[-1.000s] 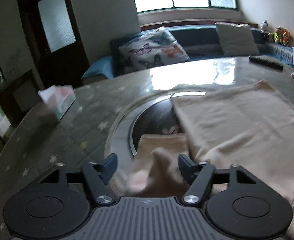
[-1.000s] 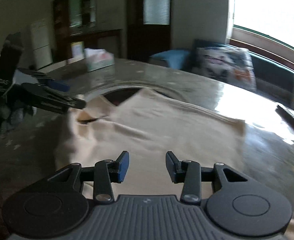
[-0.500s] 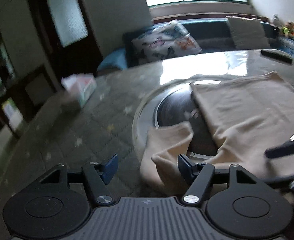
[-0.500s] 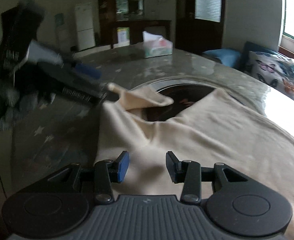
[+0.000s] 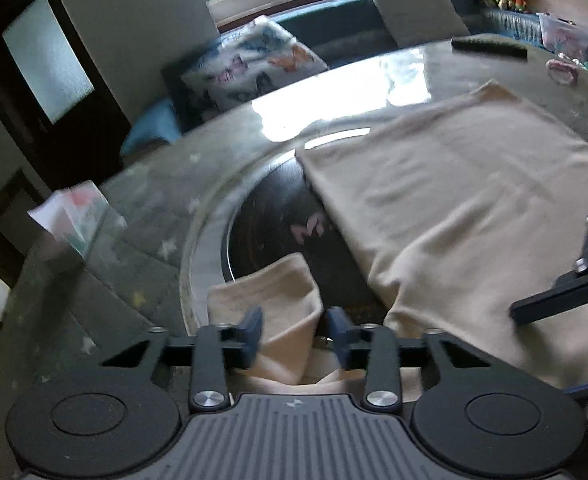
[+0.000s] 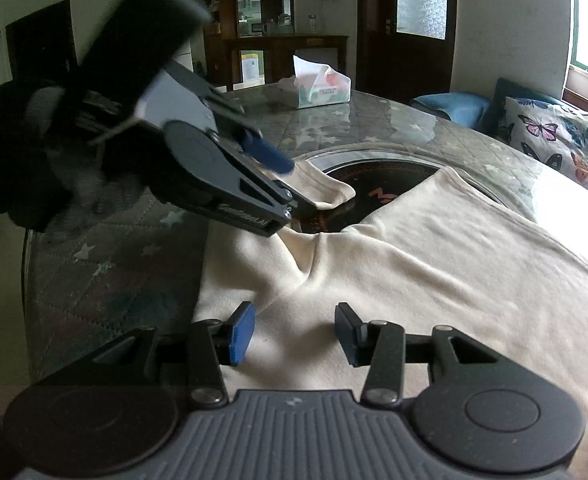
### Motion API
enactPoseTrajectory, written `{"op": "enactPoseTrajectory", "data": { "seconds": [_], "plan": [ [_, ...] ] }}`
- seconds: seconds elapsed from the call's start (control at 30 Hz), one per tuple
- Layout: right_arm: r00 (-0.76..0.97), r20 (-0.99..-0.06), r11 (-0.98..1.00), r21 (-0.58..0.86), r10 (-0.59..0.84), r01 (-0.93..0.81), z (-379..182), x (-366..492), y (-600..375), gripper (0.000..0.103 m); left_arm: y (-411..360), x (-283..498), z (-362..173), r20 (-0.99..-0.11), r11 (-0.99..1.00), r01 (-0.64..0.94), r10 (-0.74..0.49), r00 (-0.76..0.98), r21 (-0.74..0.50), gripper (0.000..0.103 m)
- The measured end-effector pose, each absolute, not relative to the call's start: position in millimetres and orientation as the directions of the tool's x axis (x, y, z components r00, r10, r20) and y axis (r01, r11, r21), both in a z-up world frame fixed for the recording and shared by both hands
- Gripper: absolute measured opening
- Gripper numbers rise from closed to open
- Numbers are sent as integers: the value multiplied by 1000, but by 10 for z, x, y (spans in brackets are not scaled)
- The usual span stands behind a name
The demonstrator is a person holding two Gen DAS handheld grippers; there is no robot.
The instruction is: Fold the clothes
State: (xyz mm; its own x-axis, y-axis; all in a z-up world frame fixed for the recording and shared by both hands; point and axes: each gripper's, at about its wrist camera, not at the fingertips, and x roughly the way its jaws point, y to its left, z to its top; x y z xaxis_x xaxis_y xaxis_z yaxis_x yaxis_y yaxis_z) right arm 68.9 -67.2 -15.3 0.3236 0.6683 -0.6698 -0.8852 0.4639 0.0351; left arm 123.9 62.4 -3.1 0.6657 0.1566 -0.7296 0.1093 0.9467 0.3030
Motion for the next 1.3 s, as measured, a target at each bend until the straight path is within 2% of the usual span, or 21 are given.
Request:
{"op": "enactPoseTrajectory", "data": {
  "seconds": [0.07,0.17,0.37,0.47,0.63,0.67,0.7,0.77,0.83,0.97,1.1,1.17,1.2,1.27,1.3],
  "plan": [
    [326,-671,466,33,666,-884,-150,687,-672,45,690,1229,-42,-728,948,94,167,665,303,10],
    [335,-670,475,29,662,-880,-140,688,-682,45,849,1114,45,-690,963,-7,199,696,270,6],
    [356,-657,488,20,665,-873,-61,642,-738,45,1360,590,236,-601,932,-336,346,721,134,5],
    [350,-656,470,7,668,-883,-29,571,-736,45,1567,320,144,-619,893,-443,390,682,75,5],
    [332,-665,434,-13,669,-901,-6,446,-680,45,1747,107,4,-676,883,-468,355,646,17,8],
    [329,-664,428,-15,671,-904,4,425,-664,45,1791,83,19,-678,881,-474,340,652,-14,15],
    [325,-662,420,-17,675,-907,15,404,-645,45,1830,64,39,-677,876,-481,328,659,-44,28],
    [315,-657,399,-22,685,-917,37,362,-592,45,1901,39,78,-667,862,-497,315,675,-96,44],
    [305,-651,374,-34,696,-927,50,312,-520,45,1969,44,116,-662,850,-509,303,686,-138,46],
    [300,-658,344,-65,691,-937,-1,267,-352,44,1991,98,228,-651,834,-517,286,703,-192,59],
    [301,-673,341,-77,675,-937,-84,261,-249,42,1972,300,272,-671,826,-535,297,680,-176,64],
    [304,-680,342,-82,668,-936,-113,262,-230,40,1959,431,257,-685,828,-539,301,663,-157,64],
    [306,-683,343,-85,663,-935,-127,264,-223,34,1958,489,244,-691,830,-536,299,659,-152,63],
    [308,-687,347,-86,658,-934,-143,268,-220,31,1956,616,214,-711,833,-539,305,634,-123,59],
    [309,-688,349,-86,657,-933,-149,271,-221,27,1963,674,195,-724,833,-542,308,617,-107,42]
  ]
}}
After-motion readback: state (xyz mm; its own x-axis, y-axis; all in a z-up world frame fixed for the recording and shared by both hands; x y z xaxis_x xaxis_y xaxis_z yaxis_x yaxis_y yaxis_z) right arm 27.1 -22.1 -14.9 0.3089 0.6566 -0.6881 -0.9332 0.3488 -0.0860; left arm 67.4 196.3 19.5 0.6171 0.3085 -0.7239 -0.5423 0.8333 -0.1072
